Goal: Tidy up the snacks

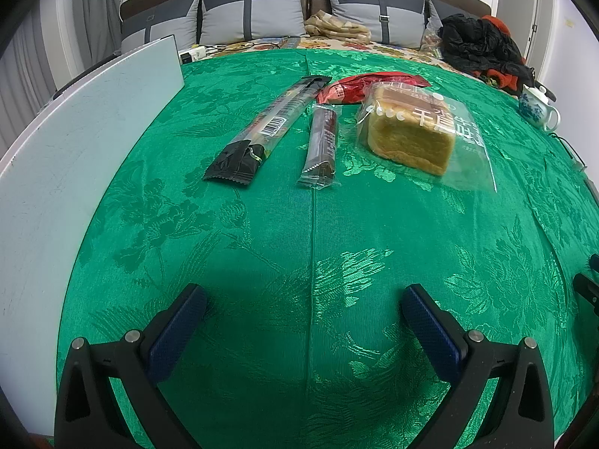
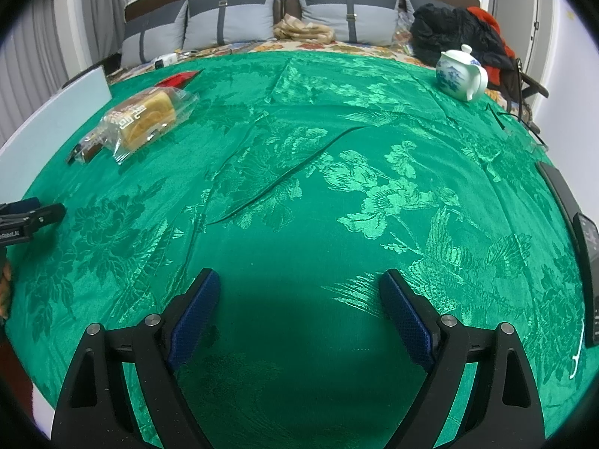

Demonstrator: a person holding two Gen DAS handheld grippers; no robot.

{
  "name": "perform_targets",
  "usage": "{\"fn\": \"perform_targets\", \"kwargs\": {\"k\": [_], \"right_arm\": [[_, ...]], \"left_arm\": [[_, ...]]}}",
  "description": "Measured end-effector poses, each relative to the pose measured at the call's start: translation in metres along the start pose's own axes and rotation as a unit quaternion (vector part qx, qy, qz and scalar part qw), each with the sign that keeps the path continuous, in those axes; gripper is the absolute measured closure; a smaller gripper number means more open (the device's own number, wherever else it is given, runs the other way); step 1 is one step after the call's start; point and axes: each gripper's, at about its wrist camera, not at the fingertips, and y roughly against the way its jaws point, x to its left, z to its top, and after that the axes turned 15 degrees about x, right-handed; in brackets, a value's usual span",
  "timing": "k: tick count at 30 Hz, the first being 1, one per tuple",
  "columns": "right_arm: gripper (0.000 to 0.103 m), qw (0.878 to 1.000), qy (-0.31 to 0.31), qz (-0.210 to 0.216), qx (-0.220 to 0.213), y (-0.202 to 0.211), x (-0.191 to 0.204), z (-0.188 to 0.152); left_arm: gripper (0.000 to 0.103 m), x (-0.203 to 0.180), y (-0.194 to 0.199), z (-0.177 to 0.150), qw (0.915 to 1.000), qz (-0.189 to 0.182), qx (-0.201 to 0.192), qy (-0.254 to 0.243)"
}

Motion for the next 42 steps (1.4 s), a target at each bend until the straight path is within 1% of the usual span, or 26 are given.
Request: {"fn": "perform_targets", "kwargs": {"k": [9,10,11,12,13,15,16,17,18,19,20,21,23,25,27,29,32,35,37,39,40,41,42], "right_arm": [[0.012,1.000,-0.001,-0.001,0.001,0.000,0.000,0.001],[0.012,1.000,-0.001,-0.001,0.001,0.000,0.000,0.001],[0.012,1.000,-0.001,-0.001,0.001,0.000,0.001,0.001],[0.012,1.000,-0.001,-0.002,0.001,0.000,0.000,0.001],[0.012,1.000,-0.001,-0.002,0.001,0.000,0.001,0.001],[0.012,1.000,0.000,-0.001,0.001,0.000,0.000,0.001],[0.012,1.000,0.000,-0.001,0.001,0.000,0.000,0.001],[0.012,1.000,0.000,-0.001,0.001,0.000,0.000,0.001],[0.012,1.000,0.000,-0.002,0.001,0.000,0.000,0.001],[0.012,1.000,0.000,-0.002,0.001,0.000,0.000,0.001],[0.012,1.000,0.000,-0.002,0.001,0.000,0.000,0.002],[0.012,1.000,0.000,-0.001,0.001,0.000,0.000,0.001],[0.012,1.000,0.000,-0.001,0.001,0.000,0.000,0.001],[0.012,1.000,0.000,-0.001,0.001,0.000,0.000,0.002],[0.012,1.000,0.000,-0.001,0.001,-0.001,0.000,0.002],[0.012,1.000,0.000,-0.001,0.001,-0.001,0.000,0.002],[0.011,1.000,0.000,-0.001,0.001,-0.001,0.000,0.002],[0.011,1.000,0.000,-0.002,0.001,-0.001,0.000,0.002],[0.011,1.000,0.000,-0.002,0.001,-0.001,0.000,0.002],[0.011,1.000,0.000,-0.002,0.001,-0.001,0.000,0.002],[0.011,1.000,0.000,-0.002,0.001,-0.001,0.000,0.002],[0.011,1.000,0.000,-0.002,0.001,-0.001,0.000,0.002],[0.011,1.000,0.000,-0.002,0.001,-0.001,0.000,0.002]], "left_arm": [[0.000,0.000,0.000,0.000,1.0000,-0.001,0.001,0.000],[0.000,0.000,0.000,0.000,1.0000,-0.002,0.006,-0.004],[0.000,0.000,0.001,0.003,0.9995,-0.007,0.025,-0.017],[0.001,0.003,0.002,0.006,0.9983,-0.022,0.046,-0.028],[0.004,0.012,0.009,0.012,0.9971,-0.053,0.052,-0.019],[0.005,0.031,0.027,0.028,0.9948,-0.097,0.026,0.014],[0.005,0.041,0.035,0.039,0.9937,-0.107,0.012,0.031],[0.005,0.052,0.041,0.058,0.9935,-0.103,-0.004,0.048],[0.005,0.058,0.040,0.072,0.9944,-0.090,-0.008,0.054],[0.006,0.064,0.035,0.091,0.9960,-0.068,-0.005,0.059],[0.007,0.066,0.029,0.101,0.9967,-0.056,0.001,0.058],[0.009,0.067,0.016,0.116,0.9975,-0.043,0.018,0.053],[0.028,0.061,-0.012,0.135,0.9979,-0.019,0.055,0.030],[0.037,0.049,-0.034,0.146,0.9967,0.005,0.080,0.003],[0.045,0.045,-0.043,0.150,0.9966,0.000,0.082,-0.003],[0.073,0.042,-0.041,0.148,0.9978,0.001,0.067,0.000],[0.080,0.046,-0.032,0.135,0.9975,-0.004,0.070,0.011],[0.081,0.053,-0.015,0.101,0.9971,-0.002,0.072,0.023],[0.080,0.057,-0.003,0.070,0.9963,-0.007,0.076,0.039],[0.074,0.060,0.007,0.041,0.9951,-0.008,0.077,0.061],[0.062,0.062,0.010,0.031,0.9947,-0.010,0.076,0.068],[0.037,0.063,0.012,0.022,0.9946,-0.016,0.072,0.073],[0.024,0.063,0.013,0.016,0.9949,-0.021,0.066,0.073]]}}
